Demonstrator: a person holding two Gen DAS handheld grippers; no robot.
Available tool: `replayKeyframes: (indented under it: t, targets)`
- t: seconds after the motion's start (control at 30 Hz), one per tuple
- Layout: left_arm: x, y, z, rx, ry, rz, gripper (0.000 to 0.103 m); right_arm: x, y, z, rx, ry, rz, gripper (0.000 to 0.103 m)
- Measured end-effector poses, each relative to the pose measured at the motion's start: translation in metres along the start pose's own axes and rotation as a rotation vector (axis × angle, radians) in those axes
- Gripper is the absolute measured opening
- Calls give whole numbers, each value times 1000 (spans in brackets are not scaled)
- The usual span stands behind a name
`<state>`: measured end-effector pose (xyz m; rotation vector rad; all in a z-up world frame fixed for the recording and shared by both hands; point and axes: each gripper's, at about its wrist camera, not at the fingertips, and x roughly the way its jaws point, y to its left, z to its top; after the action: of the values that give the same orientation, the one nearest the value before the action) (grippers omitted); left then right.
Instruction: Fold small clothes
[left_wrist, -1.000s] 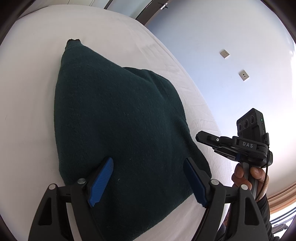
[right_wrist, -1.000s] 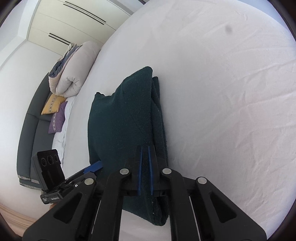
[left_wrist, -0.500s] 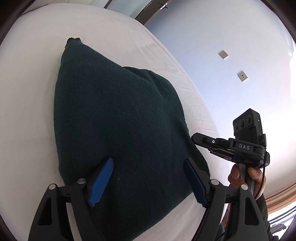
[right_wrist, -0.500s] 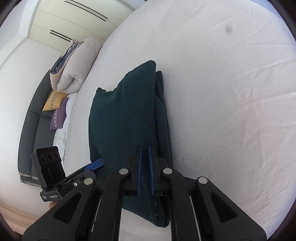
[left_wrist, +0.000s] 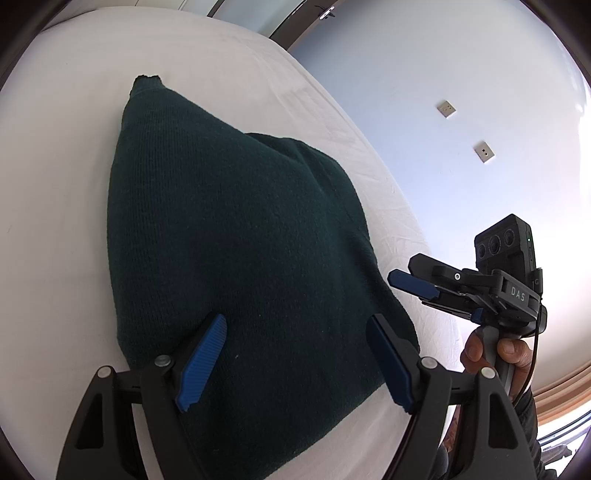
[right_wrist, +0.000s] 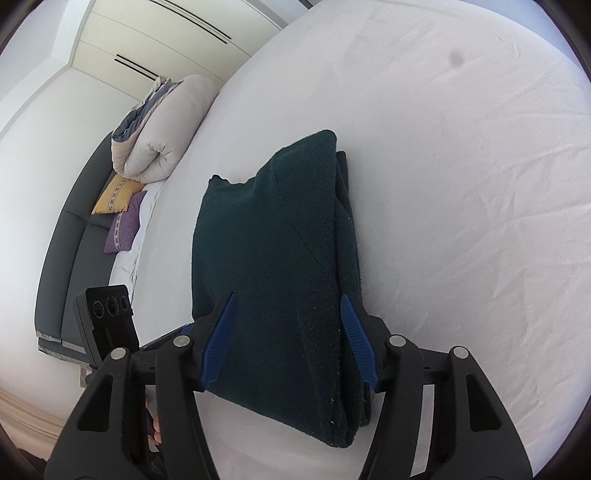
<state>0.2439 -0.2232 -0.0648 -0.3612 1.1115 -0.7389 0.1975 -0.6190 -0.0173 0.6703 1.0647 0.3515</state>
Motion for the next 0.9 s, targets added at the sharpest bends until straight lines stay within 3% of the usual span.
replayKeyframes:
  t: [0.13, 0.2, 0.23, 0.4, 0.43, 0.47, 0.7, 0.8, 0.9]
  targets:
    - [0, 0, 0, -1, 0, -1, 80, 8, -5, -2, 10, 35, -26, 53]
    - [0, -1, 0, -1, 0, 1, 80, 11, -8, -3, 12, 50, -29, 44]
    - [0, -1, 0, 1, -1, 2, 80, 13, -9, -4, 11, 56, -32, 35]
    - [0, -1, 0, 1, -2, 3, 80, 23, -8, -8, -9, 99, -48, 26]
    - [0, -1, 0, 2, -1, 4, 80, 24, -8, -8, -16, 101, -70, 12]
    - [0, -2, 0, 3, -1, 5, 80, 24, -9, -8, -11, 97, -86, 10]
    - [1, -3, 0, -1, 3, 0, 80, 10, -21, -15, 37, 33, -72, 7]
    - [4, -5, -2, 14, 12, 5, 80, 21, -46, -22, 103, 44, -35, 7]
    - [1, -6, -3, 11, 8, 6, 80, 20, -43, -23, 98, 34, -12, 7]
